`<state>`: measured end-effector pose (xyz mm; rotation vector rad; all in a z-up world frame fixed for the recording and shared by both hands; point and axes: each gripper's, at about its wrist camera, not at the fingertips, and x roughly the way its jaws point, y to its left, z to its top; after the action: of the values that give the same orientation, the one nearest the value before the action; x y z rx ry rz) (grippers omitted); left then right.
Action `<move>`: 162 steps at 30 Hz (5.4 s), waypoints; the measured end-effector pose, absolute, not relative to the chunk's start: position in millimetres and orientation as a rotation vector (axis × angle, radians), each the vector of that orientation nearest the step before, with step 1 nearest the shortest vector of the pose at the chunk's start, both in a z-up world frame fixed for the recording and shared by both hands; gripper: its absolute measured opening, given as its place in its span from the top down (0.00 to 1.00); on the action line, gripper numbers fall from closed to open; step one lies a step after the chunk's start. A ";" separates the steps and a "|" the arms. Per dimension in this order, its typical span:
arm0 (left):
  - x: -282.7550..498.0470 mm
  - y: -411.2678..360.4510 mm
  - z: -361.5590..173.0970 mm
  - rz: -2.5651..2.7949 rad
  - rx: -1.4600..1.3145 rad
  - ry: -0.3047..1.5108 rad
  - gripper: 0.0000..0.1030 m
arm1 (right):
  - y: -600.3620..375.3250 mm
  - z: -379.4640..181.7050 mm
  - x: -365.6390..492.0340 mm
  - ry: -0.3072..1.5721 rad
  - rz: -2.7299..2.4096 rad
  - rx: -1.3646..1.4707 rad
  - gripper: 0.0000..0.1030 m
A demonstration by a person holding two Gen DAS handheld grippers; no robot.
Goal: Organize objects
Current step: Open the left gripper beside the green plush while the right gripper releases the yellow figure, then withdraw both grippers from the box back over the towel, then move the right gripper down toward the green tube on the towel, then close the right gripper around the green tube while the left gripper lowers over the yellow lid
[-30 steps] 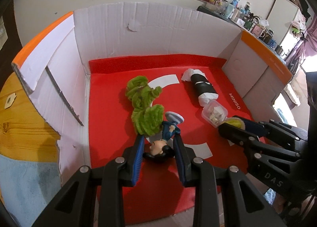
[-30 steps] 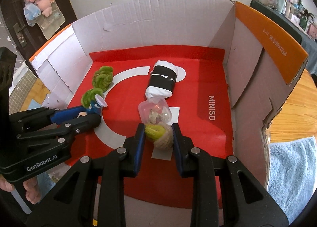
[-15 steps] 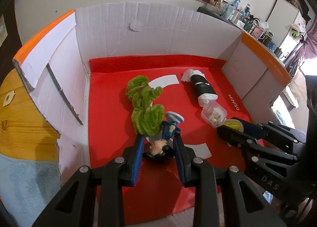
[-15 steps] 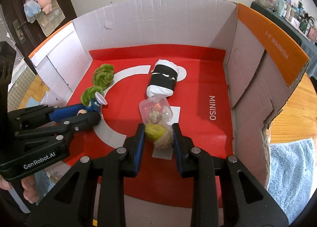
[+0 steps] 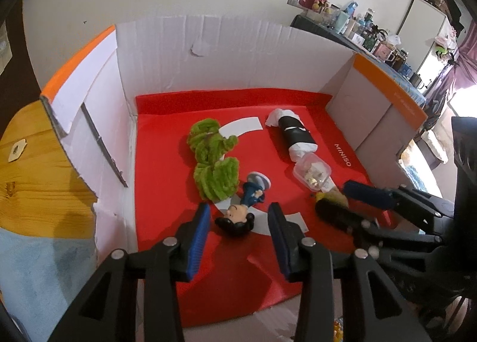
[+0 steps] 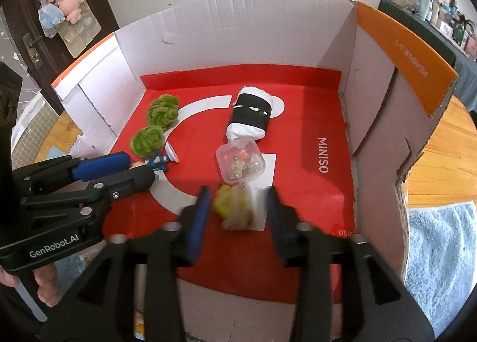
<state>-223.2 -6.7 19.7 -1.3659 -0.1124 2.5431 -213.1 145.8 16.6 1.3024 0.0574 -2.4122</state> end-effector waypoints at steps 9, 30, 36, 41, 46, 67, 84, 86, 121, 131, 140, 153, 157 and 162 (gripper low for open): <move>-211.8 -12.3 25.6 2.566 -1.351 -0.114 0.56 | 149.5 23.9 -204.5 0.036 -2.415 1.270 0.39; -168.0 -35.3 46.2 2.658 -1.287 -0.147 0.36 | 152.6 42.3 -170.9 0.063 -2.456 1.210 0.20; -157.6 -39.4 52.0 2.685 -1.257 -0.159 0.28 | 154.9 49.2 -159.0 0.061 -2.470 1.185 0.17; -149.6 -42.3 54.1 2.705 -1.246 -0.164 0.16 | 156.9 52.3 -150.6 0.061 -2.478 1.174 0.12; -143.3 -43.3 53.8 2.702 -1.260 -0.175 0.07 | 158.9 53.9 -142.0 0.065 -2.483 1.164 0.07; -116.3 -38.5 41.8 2.695 -1.293 -0.156 0.06 | 164.9 52.6 -103.1 0.071 -2.485 1.161 0.05; -82.7 -26.8 24.0 2.667 -1.335 -0.134 0.03 | 171.9 45.7 -65.0 0.091 -2.484 1.163 0.05; -80.1 -26.6 21.8 2.663 -1.339 -0.133 0.03 | 172.6 44.6 -60.5 0.094 -2.486 1.163 0.05; -44.2 -3.7 0.7 2.639 -1.285 -0.014 0.03 | 190.0 28.7 -31.2 0.046 -2.524 1.196 0.04; -45.9 -7.9 1.2 2.624 -1.252 -0.013 0.05 | 167.7 16.5 -9.7 0.207 -2.477 1.204 0.04; -44.3 -12.7 0.4 2.596 -1.264 -0.025 0.05 | 137.9 -3.6 -11.4 0.290 -2.436 1.208 0.04; -41.3 -9.5 -3.4 2.554 -1.210 -0.007 0.14 | 163.4 -3.3 -28.6 0.376 -2.536 1.125 0.05; -37.8 -14.7 -0.7 2.531 -1.188 -0.013 0.23 | 152.1 -8.4 -32.8 0.419 -2.486 1.080 0.11; -36.3 -5.1 -0.1 2.491 -1.170 0.038 0.38 | 147.7 -9.3 -34.3 0.378 -2.428 1.055 0.47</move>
<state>-36.3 -5.1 -0.1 -1.1699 0.0384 2.4908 -34.3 147.7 -9.3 1.0555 0.3782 -2.4278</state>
